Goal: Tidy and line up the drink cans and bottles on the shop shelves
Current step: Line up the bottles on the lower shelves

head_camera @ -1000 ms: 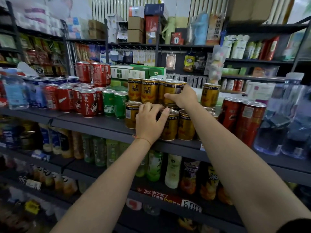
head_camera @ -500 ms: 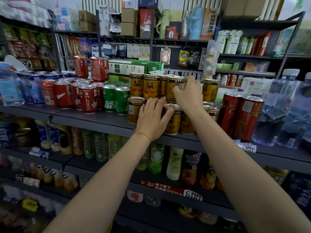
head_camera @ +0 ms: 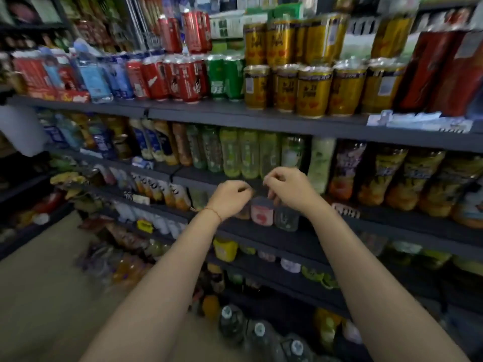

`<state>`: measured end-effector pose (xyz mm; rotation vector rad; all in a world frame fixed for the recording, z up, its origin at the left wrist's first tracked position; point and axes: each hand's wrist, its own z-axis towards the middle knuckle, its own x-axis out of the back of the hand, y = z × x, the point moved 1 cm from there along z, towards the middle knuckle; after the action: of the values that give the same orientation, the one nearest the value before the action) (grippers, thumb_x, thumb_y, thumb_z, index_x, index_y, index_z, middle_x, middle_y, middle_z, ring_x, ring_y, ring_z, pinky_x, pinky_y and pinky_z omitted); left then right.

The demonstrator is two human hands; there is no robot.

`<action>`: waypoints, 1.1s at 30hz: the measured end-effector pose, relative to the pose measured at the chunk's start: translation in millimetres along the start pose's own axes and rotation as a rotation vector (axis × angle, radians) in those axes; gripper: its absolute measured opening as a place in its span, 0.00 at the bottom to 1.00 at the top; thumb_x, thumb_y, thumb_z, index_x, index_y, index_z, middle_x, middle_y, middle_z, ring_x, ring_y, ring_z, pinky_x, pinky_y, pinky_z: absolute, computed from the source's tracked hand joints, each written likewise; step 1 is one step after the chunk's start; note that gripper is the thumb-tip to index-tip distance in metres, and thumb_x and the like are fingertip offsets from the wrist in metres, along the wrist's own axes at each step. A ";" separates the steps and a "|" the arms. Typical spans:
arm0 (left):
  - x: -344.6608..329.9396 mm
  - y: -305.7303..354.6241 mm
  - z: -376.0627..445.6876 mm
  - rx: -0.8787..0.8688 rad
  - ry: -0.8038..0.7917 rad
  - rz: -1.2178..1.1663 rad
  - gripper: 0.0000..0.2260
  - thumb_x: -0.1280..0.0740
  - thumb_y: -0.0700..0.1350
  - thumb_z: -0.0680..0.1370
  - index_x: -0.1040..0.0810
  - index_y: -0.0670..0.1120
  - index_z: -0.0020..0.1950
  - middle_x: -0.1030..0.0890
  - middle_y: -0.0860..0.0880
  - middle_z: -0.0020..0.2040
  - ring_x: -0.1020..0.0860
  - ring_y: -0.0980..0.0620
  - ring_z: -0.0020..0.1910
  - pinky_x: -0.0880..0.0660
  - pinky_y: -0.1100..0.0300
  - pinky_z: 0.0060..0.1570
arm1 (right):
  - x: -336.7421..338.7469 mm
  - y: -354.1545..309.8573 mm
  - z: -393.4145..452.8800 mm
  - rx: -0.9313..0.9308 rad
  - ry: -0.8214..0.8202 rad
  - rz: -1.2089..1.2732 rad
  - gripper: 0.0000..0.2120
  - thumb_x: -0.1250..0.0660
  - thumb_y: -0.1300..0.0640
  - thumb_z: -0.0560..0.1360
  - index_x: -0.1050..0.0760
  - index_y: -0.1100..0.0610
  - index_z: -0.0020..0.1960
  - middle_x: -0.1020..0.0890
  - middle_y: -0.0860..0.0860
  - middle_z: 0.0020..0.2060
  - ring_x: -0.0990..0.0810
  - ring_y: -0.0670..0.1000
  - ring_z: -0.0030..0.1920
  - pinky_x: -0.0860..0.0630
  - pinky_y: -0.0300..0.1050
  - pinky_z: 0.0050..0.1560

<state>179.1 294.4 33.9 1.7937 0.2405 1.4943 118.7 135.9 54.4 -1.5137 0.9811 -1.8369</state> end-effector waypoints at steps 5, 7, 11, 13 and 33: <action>0.0 -67.1 -30.8 0.204 -0.143 -0.323 0.10 0.39 0.50 0.82 0.18 0.49 0.53 0.15 0.48 0.46 0.17 0.50 0.41 0.20 0.52 0.46 | -67.8 25.4 -20.7 -0.213 -0.204 -0.023 0.12 0.38 0.54 0.81 0.21 0.61 0.48 0.16 0.54 0.37 0.19 0.50 0.32 0.25 0.40 0.30; 8.5 -104.3 -35.3 0.248 -0.141 -0.409 0.10 0.39 0.49 0.82 0.18 0.48 0.52 0.15 0.47 0.46 0.17 0.49 0.40 0.20 0.51 0.48 | -102.4 22.8 -19.8 -0.253 -0.250 -0.007 0.13 0.38 0.53 0.81 0.21 0.61 0.50 0.16 0.54 0.38 0.19 0.49 0.32 0.24 0.40 0.32; 42.9 -190.4 -39.2 0.274 -0.085 -0.541 0.10 0.38 0.48 0.82 0.18 0.48 0.50 0.15 0.45 0.45 0.17 0.49 0.39 0.20 0.52 0.44 | -184.5 -5.2 4.0 -0.286 -0.149 0.116 0.09 0.39 0.57 0.82 0.21 0.58 0.49 0.18 0.54 0.36 0.21 0.49 0.31 0.25 0.38 0.29; 71.4 -234.3 -40.2 0.293 -0.027 -0.643 0.09 0.37 0.48 0.82 0.18 0.47 0.51 0.15 0.43 0.46 0.18 0.49 0.37 0.22 0.54 0.41 | -231.2 -31.9 23.1 -0.284 -0.064 0.183 0.08 0.39 0.59 0.81 0.21 0.58 0.49 0.18 0.54 0.35 0.21 0.50 0.31 0.24 0.41 0.31; 328.8 -492.8 89.1 0.284 0.204 -0.735 0.09 0.37 0.46 0.82 0.18 0.44 0.53 0.16 0.40 0.44 0.19 0.49 0.35 0.23 0.60 0.34 | -528.2 -233.4 275.0 -0.125 0.052 0.275 0.06 0.38 0.57 0.80 0.24 0.48 0.49 0.18 0.50 0.46 0.18 0.49 0.42 0.18 0.53 0.47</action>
<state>513.9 785.3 -42.5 1.4993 1.1285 1.1268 503.6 639.8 -29.1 -1.3302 1.2811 -1.6523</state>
